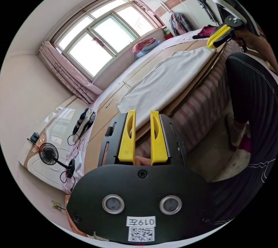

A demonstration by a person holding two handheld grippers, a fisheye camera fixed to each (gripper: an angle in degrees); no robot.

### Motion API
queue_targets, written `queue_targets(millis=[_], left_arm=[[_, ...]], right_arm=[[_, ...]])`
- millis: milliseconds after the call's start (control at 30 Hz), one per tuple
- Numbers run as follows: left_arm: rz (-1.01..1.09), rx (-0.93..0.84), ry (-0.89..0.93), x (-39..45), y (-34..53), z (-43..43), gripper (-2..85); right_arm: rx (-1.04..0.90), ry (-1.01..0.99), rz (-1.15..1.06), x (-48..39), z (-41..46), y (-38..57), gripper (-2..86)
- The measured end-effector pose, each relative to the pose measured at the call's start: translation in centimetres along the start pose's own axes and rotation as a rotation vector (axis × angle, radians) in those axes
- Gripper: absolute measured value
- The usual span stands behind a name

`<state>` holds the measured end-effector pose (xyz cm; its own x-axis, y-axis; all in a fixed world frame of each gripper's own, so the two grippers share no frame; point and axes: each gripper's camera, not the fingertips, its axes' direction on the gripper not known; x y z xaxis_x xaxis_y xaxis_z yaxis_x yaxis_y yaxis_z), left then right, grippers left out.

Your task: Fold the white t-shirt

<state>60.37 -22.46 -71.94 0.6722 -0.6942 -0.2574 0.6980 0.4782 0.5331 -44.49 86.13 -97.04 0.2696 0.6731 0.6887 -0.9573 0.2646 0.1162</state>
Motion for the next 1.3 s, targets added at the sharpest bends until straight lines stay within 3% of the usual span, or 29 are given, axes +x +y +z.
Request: queue_targets(millis=[300,933,1067,1167,1300], left_arm=[[0.138,-0.054,0.161,-3.0,5.1,-1.2,6.9],[0.058,-0.134,0.161,-10.6,12.8,-5.0,0.8],[-0.153,-0.071,0.181,-15.3,14.4,-7.9,0.7],[-0.437,0.161,0.349,-19.2,17.6,-11.8,0.8],[-0.537,0.262,0.186,-20.0,20.6,-14.0,0.8]], right_arm=[[-0.104,-0.07,-0.073,-3.7,16.3,11.7,9.1],[-0.164,-0.049,0.004,-1.7,45.8,40.7,6.3],[0.057,0.054,0.096,-3.4,46.4,47.4,7.3],[0.269,0.07,0.139,-7.8,47.7,52.3,7.2],[0.28,0.135,-0.047,-15.8,55.2,55.0,5.1]])
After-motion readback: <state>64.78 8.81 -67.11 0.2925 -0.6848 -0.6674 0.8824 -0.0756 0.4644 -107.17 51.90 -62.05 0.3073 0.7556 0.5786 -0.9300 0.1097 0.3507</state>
